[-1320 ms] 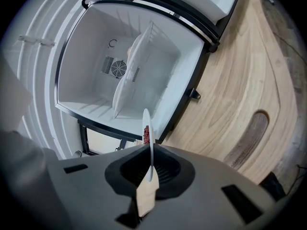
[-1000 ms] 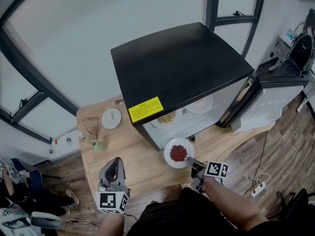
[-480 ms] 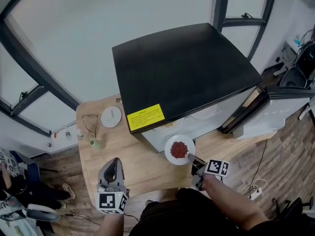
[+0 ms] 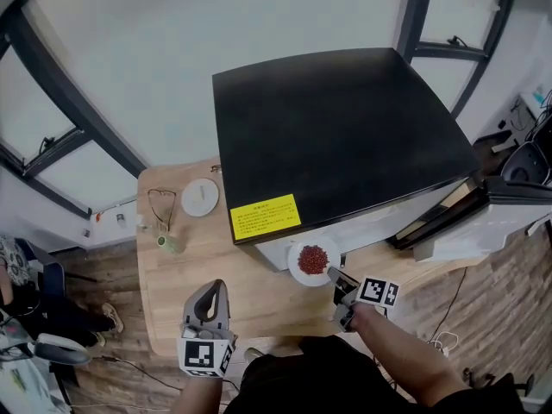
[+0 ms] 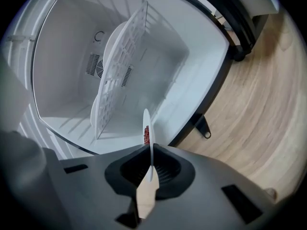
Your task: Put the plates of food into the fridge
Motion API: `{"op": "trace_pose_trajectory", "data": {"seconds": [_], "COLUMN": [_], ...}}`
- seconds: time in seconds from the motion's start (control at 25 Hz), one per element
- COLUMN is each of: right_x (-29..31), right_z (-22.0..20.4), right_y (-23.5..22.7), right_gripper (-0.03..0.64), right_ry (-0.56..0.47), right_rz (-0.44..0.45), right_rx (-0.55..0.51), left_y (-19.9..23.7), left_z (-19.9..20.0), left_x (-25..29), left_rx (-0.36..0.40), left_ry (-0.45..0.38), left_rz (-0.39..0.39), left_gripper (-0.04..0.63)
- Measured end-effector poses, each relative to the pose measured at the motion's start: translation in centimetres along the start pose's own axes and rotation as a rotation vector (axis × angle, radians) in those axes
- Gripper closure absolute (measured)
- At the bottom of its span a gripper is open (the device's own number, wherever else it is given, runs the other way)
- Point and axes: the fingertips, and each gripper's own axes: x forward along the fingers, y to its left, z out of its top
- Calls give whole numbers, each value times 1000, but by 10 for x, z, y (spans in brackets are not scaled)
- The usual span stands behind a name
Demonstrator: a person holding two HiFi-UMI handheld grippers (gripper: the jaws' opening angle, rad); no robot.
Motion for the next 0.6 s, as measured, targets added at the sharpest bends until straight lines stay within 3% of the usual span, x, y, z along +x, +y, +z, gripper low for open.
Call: {"op": "trace_pose_trajectory", "data": {"seconds": [0.44,0.6], "right_x": [30,40], "right_z": [22,27], "right_y": [-5,-5], "right_gripper": [586,586], "right_ry": [9,9], "right_rz": [-14,-17], "right_rx": [-1,4], "left_y": [13,19], "left_z": [-1,-3], "left_x": [-18,-26], "left_rx": [-3,8], "left_ry": [54,36], "left_rz": [76,97], "left_gripper": [592,592]}}
